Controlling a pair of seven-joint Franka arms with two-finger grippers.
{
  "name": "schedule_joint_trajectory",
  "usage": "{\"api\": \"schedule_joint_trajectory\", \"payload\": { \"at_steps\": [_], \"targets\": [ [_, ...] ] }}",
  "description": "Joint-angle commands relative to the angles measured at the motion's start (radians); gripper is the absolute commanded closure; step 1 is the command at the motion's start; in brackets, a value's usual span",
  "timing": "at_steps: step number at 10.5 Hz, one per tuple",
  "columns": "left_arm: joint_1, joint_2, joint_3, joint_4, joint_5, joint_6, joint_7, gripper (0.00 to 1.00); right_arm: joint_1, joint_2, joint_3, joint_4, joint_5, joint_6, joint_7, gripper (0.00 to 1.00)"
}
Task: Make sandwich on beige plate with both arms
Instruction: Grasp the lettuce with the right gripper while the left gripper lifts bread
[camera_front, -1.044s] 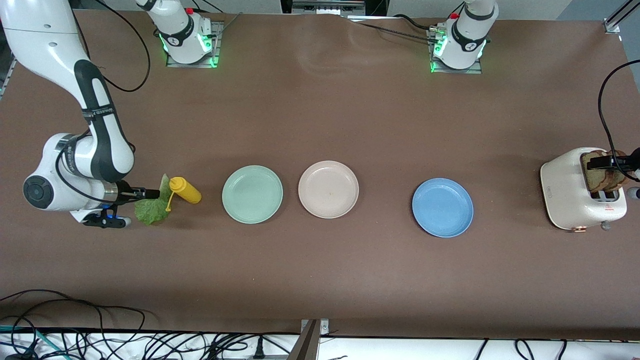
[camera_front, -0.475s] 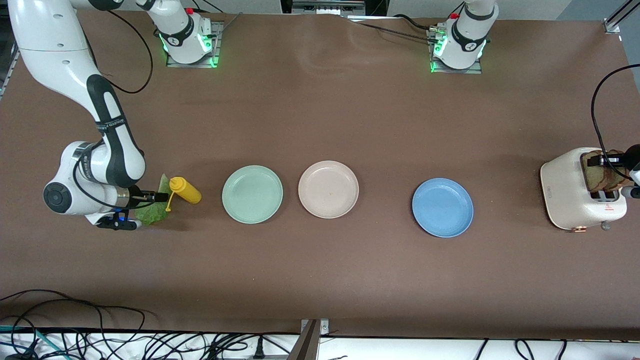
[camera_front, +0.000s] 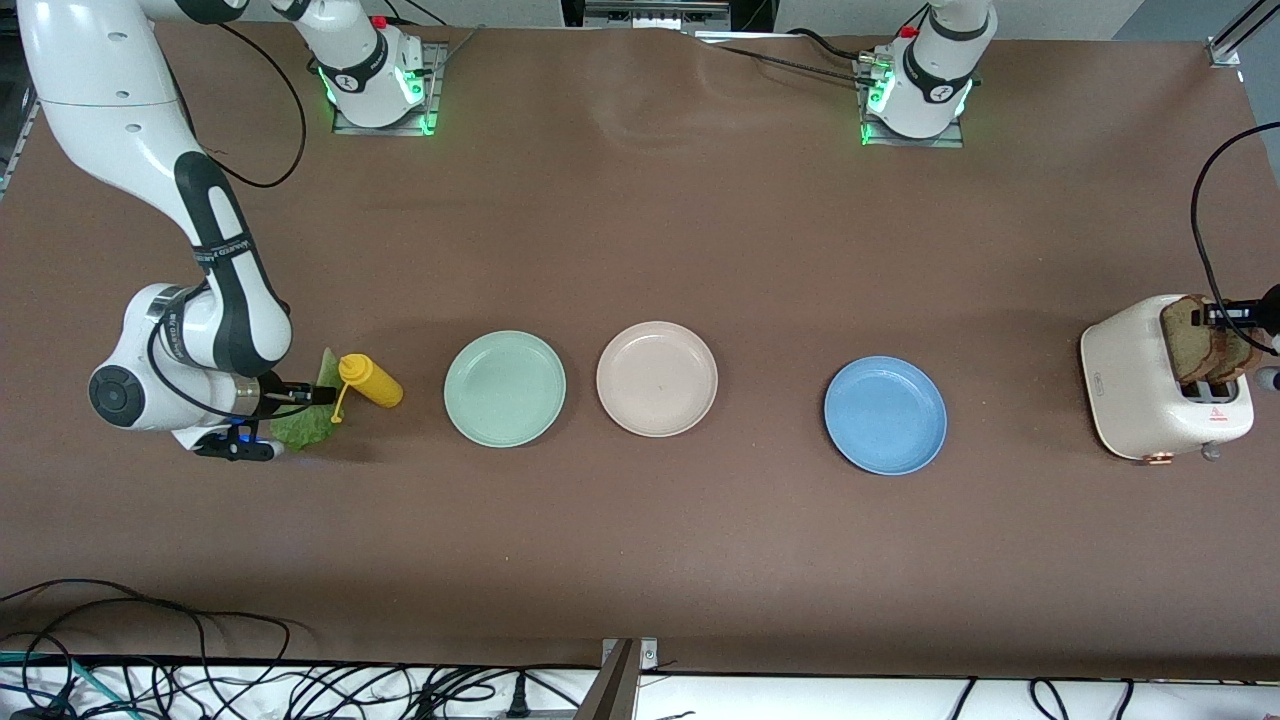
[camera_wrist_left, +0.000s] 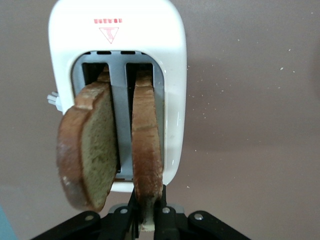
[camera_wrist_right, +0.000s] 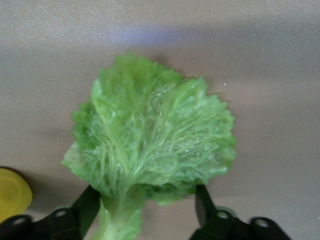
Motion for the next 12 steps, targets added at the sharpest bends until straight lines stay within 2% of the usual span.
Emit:
{"api": "schedule_joint_trajectory", "payload": {
  "at_steps": [1, 2, 4, 9, 12],
  "targets": [
    [-0.001, -0.024, -0.017, 0.099, 0.026, -0.13, 0.001, 1.0, -0.007, 0.011, 0.001, 0.017, 0.018, -0.001, -0.041, 1.0],
    [-0.007, -0.025, -0.026, 0.157, 0.026, -0.199, 0.001, 1.0, -0.01, 0.009, 0.001, 0.029, 0.021, -0.007, -0.069, 1.0],
    [-0.015, -0.041, -0.096, 0.22, 0.021, -0.278, 0.001, 1.0, -0.018, 0.005, 0.001, 0.047, 0.019, -0.028, -0.075, 1.0],
    [-0.024, -0.049, -0.406, 0.216, -0.032, -0.321, -0.013, 1.0, -0.018, -0.079, -0.006, 0.182, -0.011, -0.279, -0.13, 1.0],
    [-0.172, 0.031, -0.425, 0.222, -0.223, -0.321, -0.087, 1.0, -0.019, -0.167, -0.034, 0.201, -0.045, -0.343, -0.225, 1.0]
  ]
}}
